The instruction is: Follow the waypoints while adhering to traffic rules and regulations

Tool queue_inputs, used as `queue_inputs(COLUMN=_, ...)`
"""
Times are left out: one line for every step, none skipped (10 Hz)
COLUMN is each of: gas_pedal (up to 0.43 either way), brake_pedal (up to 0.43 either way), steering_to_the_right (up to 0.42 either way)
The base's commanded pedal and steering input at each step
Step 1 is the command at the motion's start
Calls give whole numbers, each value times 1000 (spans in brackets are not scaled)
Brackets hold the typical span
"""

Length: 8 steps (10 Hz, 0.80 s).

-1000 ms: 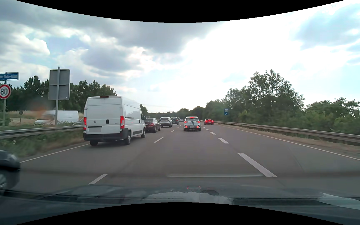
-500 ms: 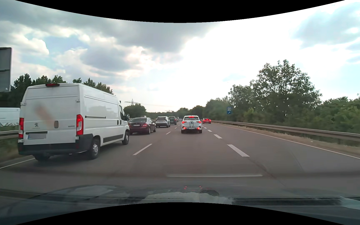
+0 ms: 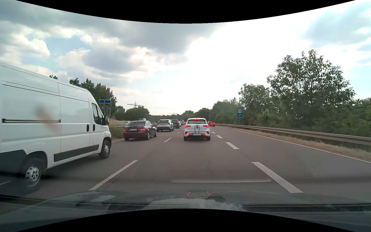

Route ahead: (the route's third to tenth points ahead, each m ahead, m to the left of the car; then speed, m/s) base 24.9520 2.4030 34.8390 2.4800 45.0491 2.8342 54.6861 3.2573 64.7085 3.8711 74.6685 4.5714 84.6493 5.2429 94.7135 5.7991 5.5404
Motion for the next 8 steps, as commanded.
queue_inputs(gas_pedal=0, brake_pedal=305, steering_to_the_right=3)
queue_inputs(gas_pedal=0, brake_pedal=299, steering_to_the_right=3)
queue_inputs(gas_pedal=0, brake_pedal=293, steering_to_the_right=3)
queue_inputs(gas_pedal=0, brake_pedal=287, steering_to_the_right=3)
queue_inputs(gas_pedal=0, brake_pedal=280, steering_to_the_right=3)
queue_inputs(gas_pedal=0, brake_pedal=262, steering_to_the_right=3)
queue_inputs(gas_pedal=0, brake_pedal=250, steering_to_the_right=2)
queue_inputs(gas_pedal=0, brake_pedal=232, steering_to_the_right=2)
